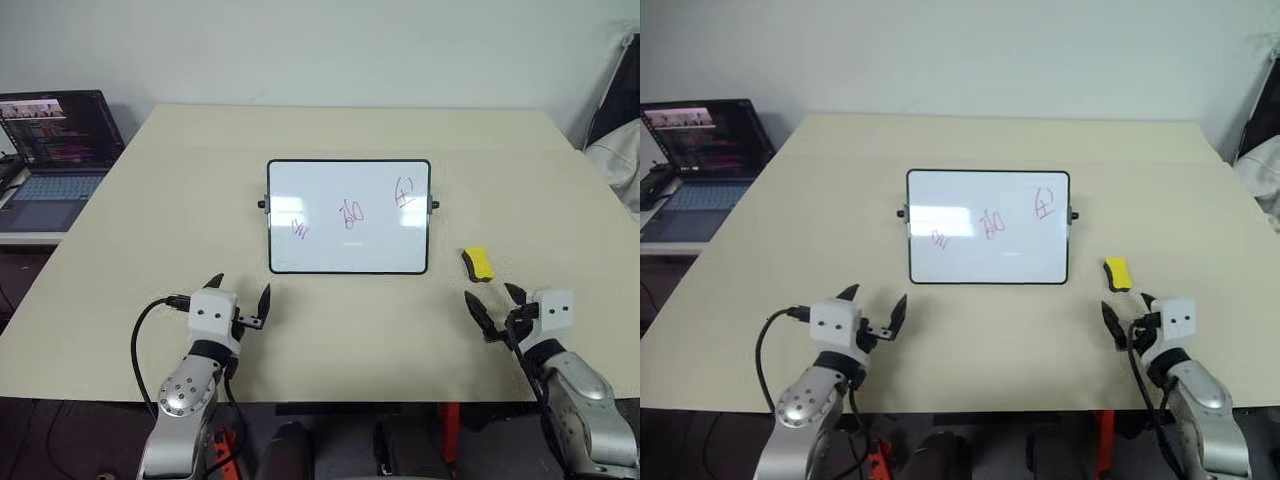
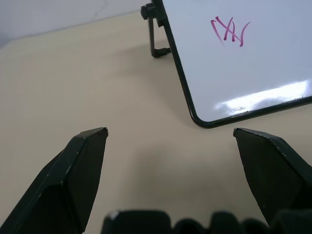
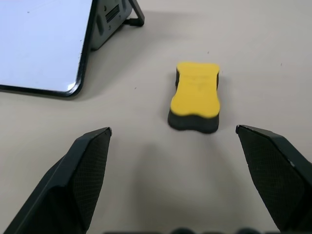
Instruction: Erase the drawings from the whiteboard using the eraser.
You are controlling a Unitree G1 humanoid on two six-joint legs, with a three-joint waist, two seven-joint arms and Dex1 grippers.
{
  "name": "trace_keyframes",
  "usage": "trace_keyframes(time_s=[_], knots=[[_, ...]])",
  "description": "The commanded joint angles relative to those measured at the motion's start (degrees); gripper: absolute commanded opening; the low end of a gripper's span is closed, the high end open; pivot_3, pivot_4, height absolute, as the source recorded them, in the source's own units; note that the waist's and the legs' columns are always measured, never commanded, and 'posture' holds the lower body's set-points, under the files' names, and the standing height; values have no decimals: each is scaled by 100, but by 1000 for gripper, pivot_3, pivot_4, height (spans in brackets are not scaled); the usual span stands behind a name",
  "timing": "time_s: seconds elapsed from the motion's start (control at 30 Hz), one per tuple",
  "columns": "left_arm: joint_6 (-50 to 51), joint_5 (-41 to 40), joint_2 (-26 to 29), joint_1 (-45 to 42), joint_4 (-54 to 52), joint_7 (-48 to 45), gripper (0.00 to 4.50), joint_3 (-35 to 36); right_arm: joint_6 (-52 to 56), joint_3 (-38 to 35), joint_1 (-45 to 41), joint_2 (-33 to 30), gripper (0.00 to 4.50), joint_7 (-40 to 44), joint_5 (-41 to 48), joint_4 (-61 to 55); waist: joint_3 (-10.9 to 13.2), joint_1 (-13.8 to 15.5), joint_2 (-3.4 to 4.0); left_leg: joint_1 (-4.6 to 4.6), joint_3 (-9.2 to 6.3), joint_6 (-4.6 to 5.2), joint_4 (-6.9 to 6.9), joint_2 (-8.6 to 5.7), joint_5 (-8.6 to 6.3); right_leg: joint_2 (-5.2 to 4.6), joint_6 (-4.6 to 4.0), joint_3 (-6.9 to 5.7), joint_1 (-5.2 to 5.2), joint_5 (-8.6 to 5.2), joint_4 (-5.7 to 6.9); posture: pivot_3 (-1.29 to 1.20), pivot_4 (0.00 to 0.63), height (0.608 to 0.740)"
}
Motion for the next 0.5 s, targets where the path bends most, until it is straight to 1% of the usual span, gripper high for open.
trace_keyframes(time_s=[0.03, 0.13, 0.2, 0.3, 0.33, 0.4, 0.5], knots=[[-55, -74, 92, 46, -79, -118, 4500, 66, 312, 84, 41, -58, 4482, 47, 180, -476, 0, -1, 0, 0, 0, 0, 0, 0, 0, 0, 0, 0, 0, 0, 0, 0, 150, 740], [-74, -75, 175, 89, -40, -205, 4500, 94, 358, 162, 158, 46, 4482, -74, 120, -719, 0, 4, 0, 1, 0, 0, 0, 0, 0, 0, 0, -1, 0, -1, 0, 0, 150, 740], [75, -121, 196, 43, -191, -274, 4500, 34, 452, 166, 198, 17, 4482, -64, 185, -971, 0, 10, 0, -4, -1, 0, 0, 0, 0, 0, 0, -2, 0, -1, -1, 0, 150, 740], [274, -250, 455, -127, -374, -618, 4500, 0, 766, 189, 249, -9, 4482, -54, 406, -1443, 0, 10, 0, -3, -5, 0, 2, -1, 0, 0, 1, -4, -1, -1, -2, 0, 150, 740], [406, -420, 567, -206, -474, -816, 4500, 25, 886, 215, 251, -17, 4482, -24, 525, -1590, 0, 10, 0, -4, -6, 0, 2, -1, 0, 0, 1, -5, 0, -1, -2, 0, 150, 740], [622, -894, 923, -288, -708, -1526, 4500, -61, 1023, 270, 219, -58, 4482, 25, 644, -1796, 0, 9, 0, -5, -6, 0, 1, 0, 0, 1, 0, -7, 0, -2, -2, 0, 150, 740], [1077, -1409, 1521, -694, -947, -2365, 4500, -177, 1467, 205, -57, -136, 4482, -200, 780, -1984, 2, 7, 3, -5, -4, 0, 1, 1, 0, 2, -2, -9, -1, -2, -1, 0, 150, 740]])
